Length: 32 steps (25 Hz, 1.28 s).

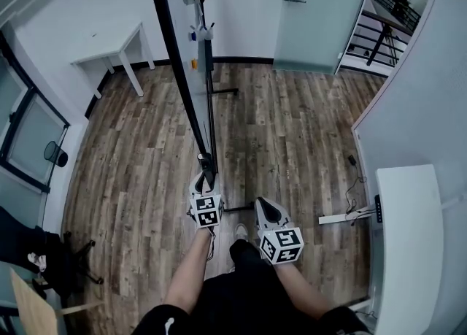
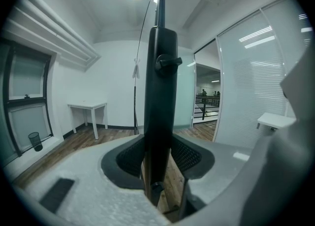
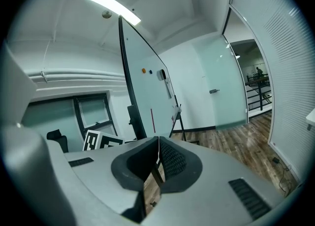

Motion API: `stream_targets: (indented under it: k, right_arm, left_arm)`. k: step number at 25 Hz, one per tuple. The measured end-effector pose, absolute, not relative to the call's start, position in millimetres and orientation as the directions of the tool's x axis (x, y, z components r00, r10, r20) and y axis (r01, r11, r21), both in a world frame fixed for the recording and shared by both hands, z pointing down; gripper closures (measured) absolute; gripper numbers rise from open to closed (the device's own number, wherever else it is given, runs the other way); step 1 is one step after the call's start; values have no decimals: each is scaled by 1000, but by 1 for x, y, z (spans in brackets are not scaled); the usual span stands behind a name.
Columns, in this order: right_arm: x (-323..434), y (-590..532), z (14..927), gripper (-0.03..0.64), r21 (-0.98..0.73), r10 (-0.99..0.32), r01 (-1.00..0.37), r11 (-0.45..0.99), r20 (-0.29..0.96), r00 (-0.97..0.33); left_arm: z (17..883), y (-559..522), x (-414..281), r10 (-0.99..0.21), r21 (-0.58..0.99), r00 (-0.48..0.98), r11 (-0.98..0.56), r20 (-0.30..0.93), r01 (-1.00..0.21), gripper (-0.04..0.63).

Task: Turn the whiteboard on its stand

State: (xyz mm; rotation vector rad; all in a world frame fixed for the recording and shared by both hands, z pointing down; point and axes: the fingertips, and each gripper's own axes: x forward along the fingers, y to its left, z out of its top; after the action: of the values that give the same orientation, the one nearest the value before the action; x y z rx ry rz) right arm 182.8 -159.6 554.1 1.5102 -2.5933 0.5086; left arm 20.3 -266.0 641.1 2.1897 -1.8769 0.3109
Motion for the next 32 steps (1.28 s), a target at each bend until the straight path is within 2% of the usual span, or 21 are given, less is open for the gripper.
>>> stream_targets:
  k: [21, 32]
  right_arm:
    - [209, -75, 551, 603, -228, -844, -884, 409, 275, -461]
    - [237, -63, 549, 603, -235, -810, -857, 459, 285, -512]
  left_arm:
    - [647, -197, 50, -930, 38, 170, -167, 327, -985, 420]
    - [647, -163, 72, -931, 38, 159, -155, 329, -987, 420]
